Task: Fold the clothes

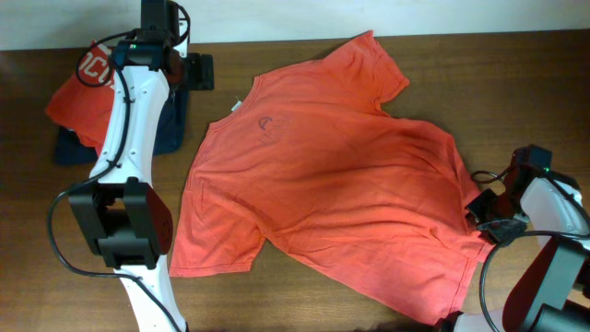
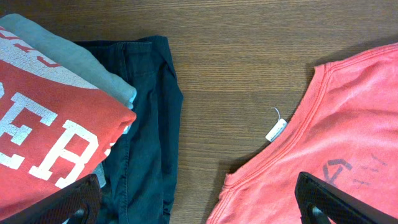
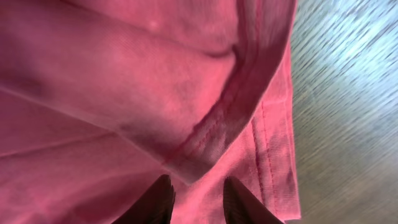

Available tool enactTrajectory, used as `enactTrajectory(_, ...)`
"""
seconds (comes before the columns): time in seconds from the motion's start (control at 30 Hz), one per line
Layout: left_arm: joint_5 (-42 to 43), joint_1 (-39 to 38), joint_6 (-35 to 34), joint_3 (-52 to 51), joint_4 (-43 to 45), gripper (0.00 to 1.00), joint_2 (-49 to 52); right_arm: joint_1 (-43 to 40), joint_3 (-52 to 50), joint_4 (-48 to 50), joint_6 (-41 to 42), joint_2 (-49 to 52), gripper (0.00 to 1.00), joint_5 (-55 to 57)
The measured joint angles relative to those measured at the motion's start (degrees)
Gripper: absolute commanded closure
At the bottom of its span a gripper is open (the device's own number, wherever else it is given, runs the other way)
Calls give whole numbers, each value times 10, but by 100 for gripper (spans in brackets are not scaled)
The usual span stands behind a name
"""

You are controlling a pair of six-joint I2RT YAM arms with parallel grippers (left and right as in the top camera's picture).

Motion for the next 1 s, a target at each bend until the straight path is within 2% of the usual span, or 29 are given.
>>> enactTrajectory(0.53,0,0,0,0,0,1,0,0,-25,55,31,0,65,-6)
enactTrajectory(0.63,0,0,0,0,0,1,0,0,-34,64,36,0,74,-6)
enactTrajectory(0.73,0,0,0,0,0,1,0,0,-34,70,43,0,94,-6)
enactTrajectory(1.0,0,0,0,0,0,1,0,0,-35,80,45,0,96,-6)
